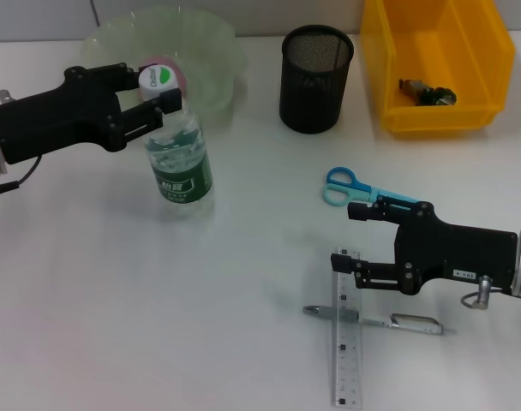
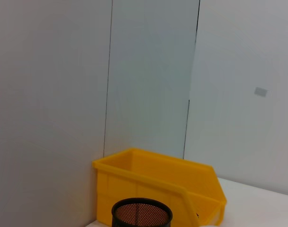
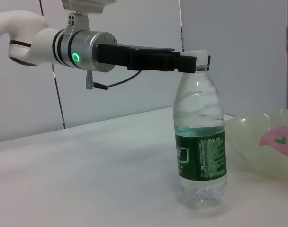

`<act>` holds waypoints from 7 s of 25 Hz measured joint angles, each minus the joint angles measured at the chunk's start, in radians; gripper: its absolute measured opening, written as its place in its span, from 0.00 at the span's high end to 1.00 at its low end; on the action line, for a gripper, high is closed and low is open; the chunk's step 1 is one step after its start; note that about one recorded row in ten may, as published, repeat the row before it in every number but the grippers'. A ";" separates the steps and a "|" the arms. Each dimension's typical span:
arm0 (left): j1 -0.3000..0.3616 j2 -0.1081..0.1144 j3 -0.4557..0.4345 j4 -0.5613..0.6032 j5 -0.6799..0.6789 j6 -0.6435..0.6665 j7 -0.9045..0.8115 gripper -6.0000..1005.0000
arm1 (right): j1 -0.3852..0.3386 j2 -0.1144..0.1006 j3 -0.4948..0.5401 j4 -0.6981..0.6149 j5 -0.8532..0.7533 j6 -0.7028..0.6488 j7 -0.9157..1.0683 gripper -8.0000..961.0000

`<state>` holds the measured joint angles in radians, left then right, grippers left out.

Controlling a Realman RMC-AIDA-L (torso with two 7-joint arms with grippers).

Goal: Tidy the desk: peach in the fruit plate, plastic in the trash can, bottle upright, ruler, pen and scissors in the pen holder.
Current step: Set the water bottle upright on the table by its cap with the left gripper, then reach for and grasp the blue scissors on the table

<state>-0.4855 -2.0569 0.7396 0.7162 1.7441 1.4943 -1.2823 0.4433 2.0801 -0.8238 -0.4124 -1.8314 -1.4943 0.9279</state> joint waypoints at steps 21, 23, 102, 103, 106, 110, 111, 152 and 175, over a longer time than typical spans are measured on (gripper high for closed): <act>0.029 0.016 -0.098 0.002 -0.002 -0.010 0.012 0.56 | 0.000 0.000 0.000 0.000 0.000 0.003 0.000 0.18; 0.029 0.016 -0.098 0.002 -0.002 -0.010 0.012 0.56 | 0.000 0.000 0.000 0.000 0.000 0.002 0.000 0.18; 0.047 -0.005 -0.160 -0.024 -0.018 -0.194 0.066 0.56 | -0.003 -0.002 0.000 0.012 0.000 -0.003 0.000 0.18; 0.047 -0.005 -0.160 -0.024 -0.020 -0.193 0.066 0.56 | -0.003 -0.002 -0.001 0.012 0.000 -0.003 0.000 0.18; 0.049 -0.005 -0.161 -0.024 -0.028 -0.185 0.067 0.56 | -0.004 -0.002 -0.001 0.012 0.000 -0.003 0.000 0.18; 0.051 -0.005 -0.161 -0.024 -0.032 -0.174 0.073 0.56 | -0.004 -0.002 0.000 0.012 0.000 -0.005 0.000 0.18; 0.052 -0.005 -0.161 -0.024 -0.034 -0.172 0.074 0.56 | -0.004 -0.002 0.000 0.012 0.000 -0.005 0.000 0.18; 0.085 0.025 -0.150 -0.107 -0.249 0.160 0.048 0.17 | -0.002 -0.003 0.000 0.011 0.000 -0.008 0.000 0.18; 0.116 -0.007 -0.135 -0.259 0.154 0.214 0.301 0.17 | 0.016 -0.006 0.002 0.001 0.000 -0.008 0.007 0.18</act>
<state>-0.3695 -2.0639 0.6044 0.4574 1.8977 1.7084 -0.9813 0.4592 2.0740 -0.8218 -0.4111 -1.8315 -1.5027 0.9353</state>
